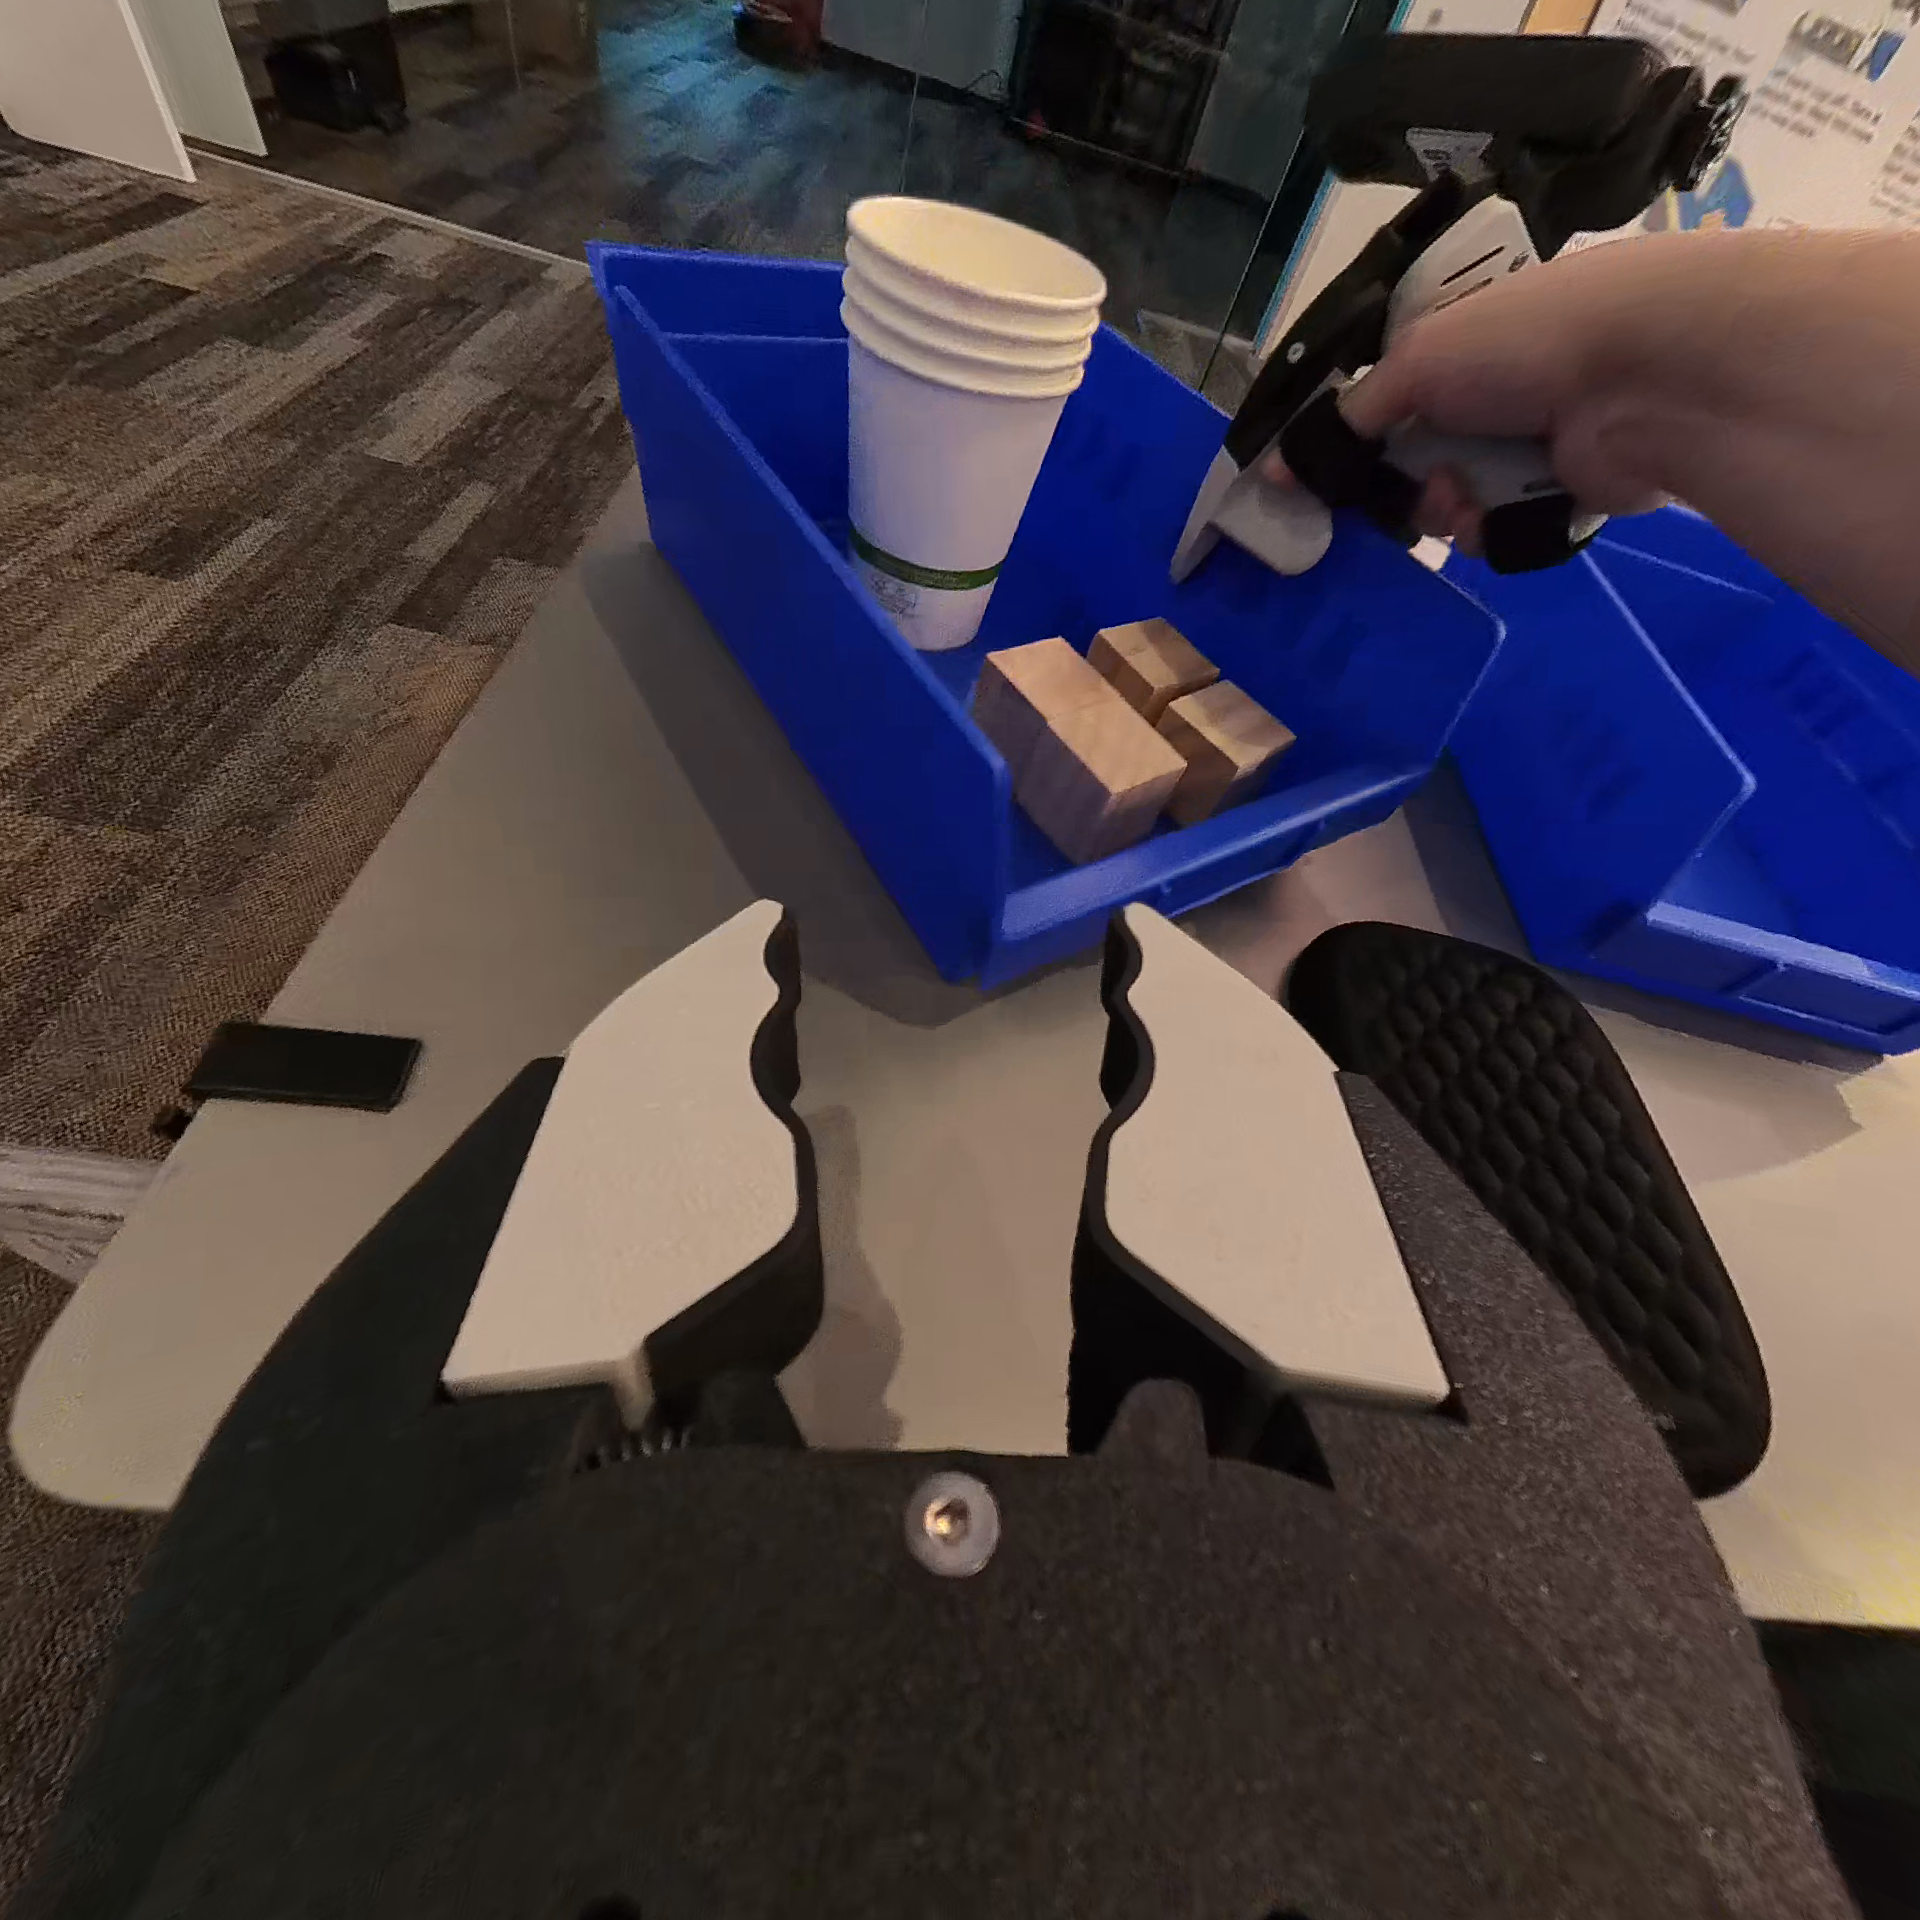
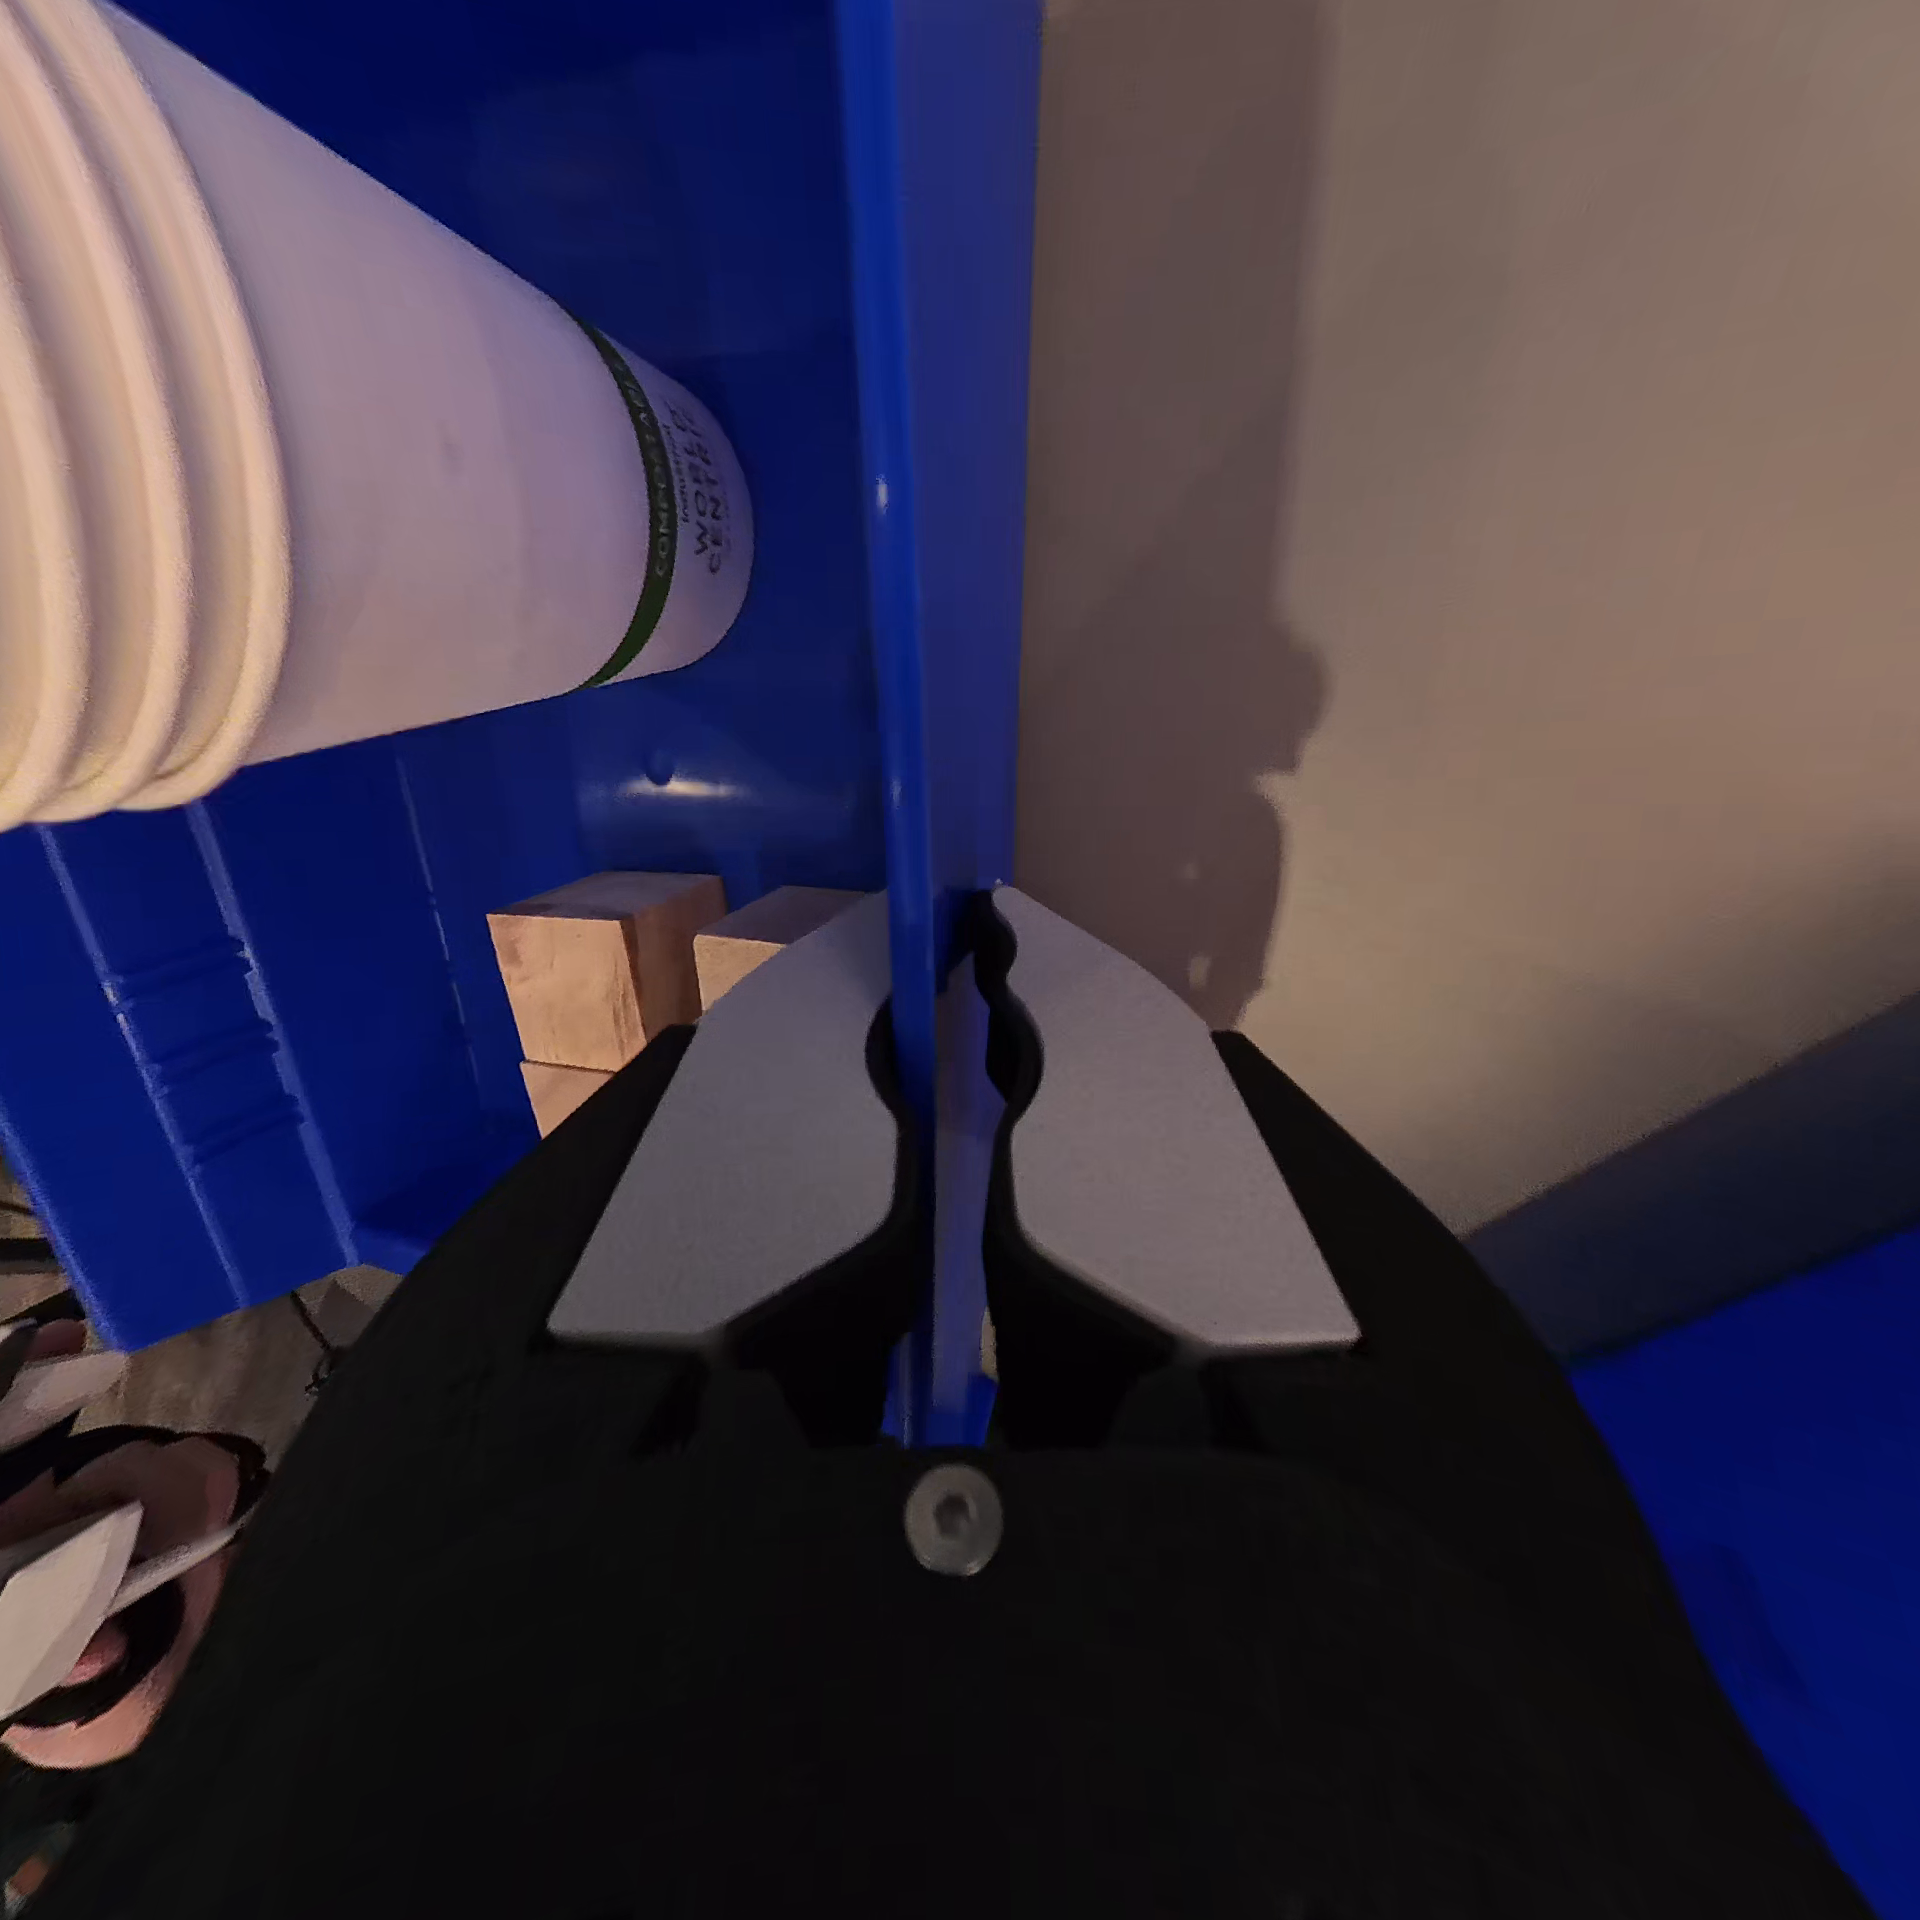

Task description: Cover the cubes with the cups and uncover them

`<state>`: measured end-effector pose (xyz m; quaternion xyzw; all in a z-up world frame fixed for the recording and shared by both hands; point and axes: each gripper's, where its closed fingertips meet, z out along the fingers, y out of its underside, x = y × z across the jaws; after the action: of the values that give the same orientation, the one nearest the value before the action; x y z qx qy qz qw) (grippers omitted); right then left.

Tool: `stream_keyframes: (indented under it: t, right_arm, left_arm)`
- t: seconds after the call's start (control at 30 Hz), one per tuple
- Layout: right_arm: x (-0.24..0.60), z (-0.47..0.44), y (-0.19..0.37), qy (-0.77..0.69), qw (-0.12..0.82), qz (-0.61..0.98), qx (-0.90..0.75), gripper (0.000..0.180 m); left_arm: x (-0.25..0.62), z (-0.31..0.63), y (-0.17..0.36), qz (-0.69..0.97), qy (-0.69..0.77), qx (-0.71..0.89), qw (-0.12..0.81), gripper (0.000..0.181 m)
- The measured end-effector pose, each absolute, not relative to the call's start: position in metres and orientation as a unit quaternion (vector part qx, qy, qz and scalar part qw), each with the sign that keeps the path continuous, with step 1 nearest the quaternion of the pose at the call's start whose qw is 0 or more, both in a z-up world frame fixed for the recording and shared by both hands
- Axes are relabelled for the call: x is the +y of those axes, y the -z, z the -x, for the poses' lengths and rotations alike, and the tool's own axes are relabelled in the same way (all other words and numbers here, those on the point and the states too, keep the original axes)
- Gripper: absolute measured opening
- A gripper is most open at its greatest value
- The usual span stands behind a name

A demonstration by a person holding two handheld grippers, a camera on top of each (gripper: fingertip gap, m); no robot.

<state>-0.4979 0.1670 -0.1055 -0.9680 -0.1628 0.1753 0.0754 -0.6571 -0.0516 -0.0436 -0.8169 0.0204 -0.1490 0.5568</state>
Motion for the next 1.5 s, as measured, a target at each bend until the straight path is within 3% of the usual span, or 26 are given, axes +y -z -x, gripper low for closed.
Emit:
stream_keyframes:
  t: [0.4, 0.6, 0.77, 0.97, 1.1, 1.27, 1.33, 1.43, 1.5]
  right_arm:
    - [0.164, 0.509, 0.103, -0.243, 0.100, 0.956, -0.133, 0.017]
    - [0.159, 0.500, 0.086, -0.255, 0.115, 0.945, -0.168, 0.022]
    - [0.169, 0.466, 0.052, -0.171, 0.197, 0.936, -0.238, 0.046]
    - [0.181, 0.358, -0.016, 0.001, 0.377, 0.881, -0.287, 0.034]
    - [0.157, 0.277, -0.042, -0.031, 0.447, 0.863, -0.235, 0.039]
    - [0.117, 0.165, -0.091, -0.013, 0.612, 0.770, -0.179, 0.009]
    - [0.100, 0.129, -0.085, -0.011, 0.609, 0.777, -0.158, 0.017]
    - [0.076, 0.098, -0.065, -0.033, 0.572, 0.807, -0.141, 0.010]
    - [0.063, 0.080, -0.045, -0.029, 0.527, 0.842, -0.112, 0.017]
  left_arm:
    - [0.013, 0.649, 0.054, 0.832, 0.053, 0.014, 0.552, 0.065]
    - [0.040, 0.645, 0.063, 0.850, 0.054, -0.004, 0.525, 0.056]
    - [0.049, 0.652, 0.081, 0.870, 0.022, -0.005, 0.493, 0.039]
    - [0.054, 0.655, 0.081, 0.870, 0.014, 0.027, 0.492, 0.027]
    - [0.064, 0.662, 0.082, 0.875, 0.006, 0.082, 0.476, 0.024]
    - [0.087, 0.684, 0.082, 0.876, -0.001, 0.134, 0.463, 0.015]
    - [0.097, 0.694, 0.082, 0.876, 0.003, 0.144, 0.461, 0.010]
    - [0.108, 0.702, 0.082, 0.879, 0.025, 0.143, 0.455, 0.009]
    - [0.110, 0.705, 0.082, 0.881, 0.036, 0.138, 0.451, 0.009]
